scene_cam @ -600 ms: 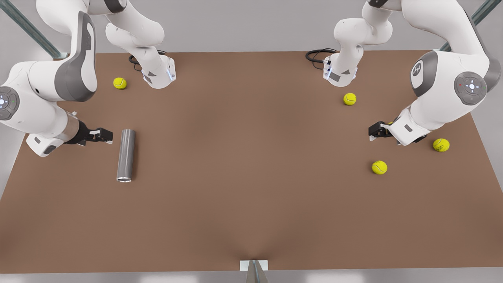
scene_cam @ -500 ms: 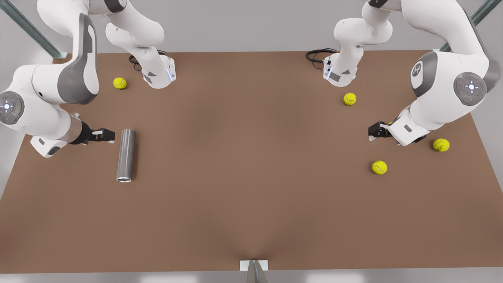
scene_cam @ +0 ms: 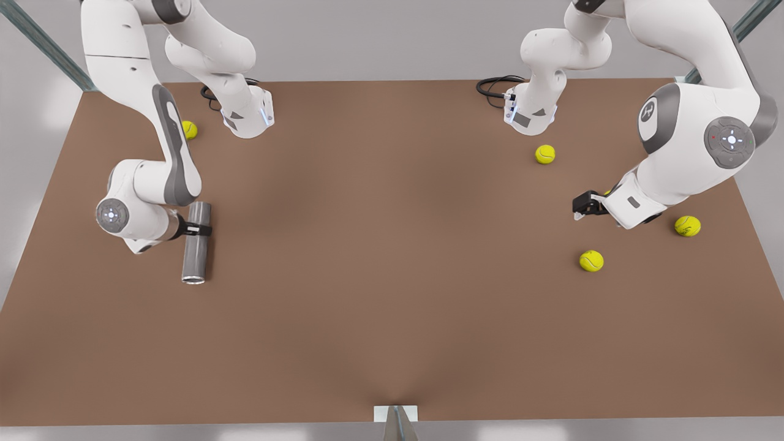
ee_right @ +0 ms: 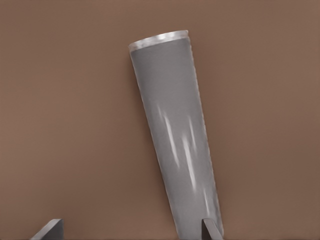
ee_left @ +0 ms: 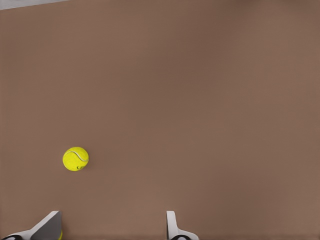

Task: Put the tennis tube upright

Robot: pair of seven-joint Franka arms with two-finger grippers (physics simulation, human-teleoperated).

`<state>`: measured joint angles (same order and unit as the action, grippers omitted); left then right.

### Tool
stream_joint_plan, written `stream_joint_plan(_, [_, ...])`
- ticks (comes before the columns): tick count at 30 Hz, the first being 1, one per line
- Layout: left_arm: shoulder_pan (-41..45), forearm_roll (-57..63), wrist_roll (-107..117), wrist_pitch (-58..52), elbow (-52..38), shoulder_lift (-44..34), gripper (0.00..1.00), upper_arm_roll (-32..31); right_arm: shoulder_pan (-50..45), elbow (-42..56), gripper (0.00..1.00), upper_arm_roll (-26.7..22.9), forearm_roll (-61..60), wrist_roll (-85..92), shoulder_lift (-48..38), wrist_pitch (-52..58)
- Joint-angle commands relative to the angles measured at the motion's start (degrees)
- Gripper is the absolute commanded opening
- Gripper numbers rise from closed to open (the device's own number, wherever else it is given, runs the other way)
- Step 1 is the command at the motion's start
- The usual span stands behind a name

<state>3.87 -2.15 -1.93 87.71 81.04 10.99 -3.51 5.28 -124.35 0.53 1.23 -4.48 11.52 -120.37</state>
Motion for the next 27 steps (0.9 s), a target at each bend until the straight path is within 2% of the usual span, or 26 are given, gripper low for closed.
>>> stream_joint_plan(1, [0.0,-0.05,0.0,-0.09,0.0,0.0,1.0,0.0,-0.01,-0.81,1.0,0.0,0.0,0.0,0.08,-1.18])
stream_joint_plan(8, [0.0,-0.05,0.0,-0.09,0.0,0.17,1.0,0.0,2.81,-2.3,1.0,-0.09,3.51,4.22,1.83,-8.83])
stream_joint_plan(27, [0.26,0.03,0.0,-0.18,0.53,0.17,1.0,-0.09,4.04,-2.04,1.0,0.0,3.51,7.74,8.25,-11.73])
